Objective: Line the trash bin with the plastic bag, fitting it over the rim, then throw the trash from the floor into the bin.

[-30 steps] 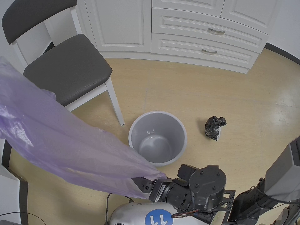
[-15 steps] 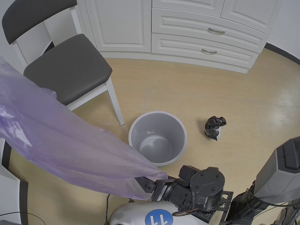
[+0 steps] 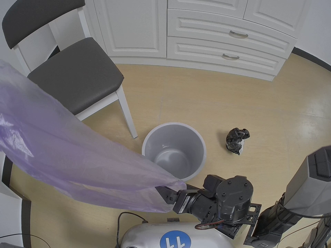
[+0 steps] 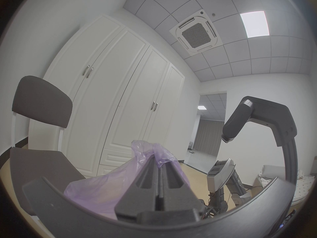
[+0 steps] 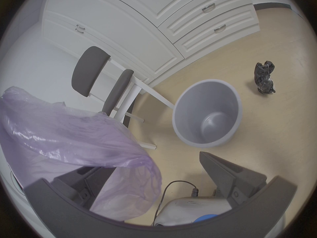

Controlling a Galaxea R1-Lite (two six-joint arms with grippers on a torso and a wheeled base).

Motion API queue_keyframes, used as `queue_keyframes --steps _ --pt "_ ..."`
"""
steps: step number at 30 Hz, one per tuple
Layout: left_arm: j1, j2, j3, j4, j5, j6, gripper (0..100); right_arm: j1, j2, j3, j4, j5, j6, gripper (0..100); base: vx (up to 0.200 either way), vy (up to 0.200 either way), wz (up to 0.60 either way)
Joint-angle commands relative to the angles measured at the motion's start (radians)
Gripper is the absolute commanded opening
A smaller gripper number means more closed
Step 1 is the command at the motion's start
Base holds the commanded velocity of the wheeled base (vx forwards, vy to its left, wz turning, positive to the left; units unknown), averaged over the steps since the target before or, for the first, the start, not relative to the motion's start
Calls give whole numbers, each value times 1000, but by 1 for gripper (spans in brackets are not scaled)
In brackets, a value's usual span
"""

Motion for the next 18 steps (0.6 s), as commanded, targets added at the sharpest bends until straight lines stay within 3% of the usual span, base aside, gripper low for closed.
queue_keyframes --steps 1,3,4,12,18 --pt "1 -4 0 0 0 -1 0 -8 -17 -1 -1 0 -3 100 0 0 0" --pt "1 -4 2 0 0 -1 0 -8 -17 -1 -1 -1 -4 100 0 0 0" --pt "1 -4 2 0 0 -1 0 -8 -17 -1 -1 0 -4 0 0 0 0" --pt "1 0 8 13 0 -7 0 -8 -69 2 2 -1 -8 0 0 0 0" --pt "5 17 12 61 27 -15 0 -40 -149 33 12 -1 -103 0 0 0 0"
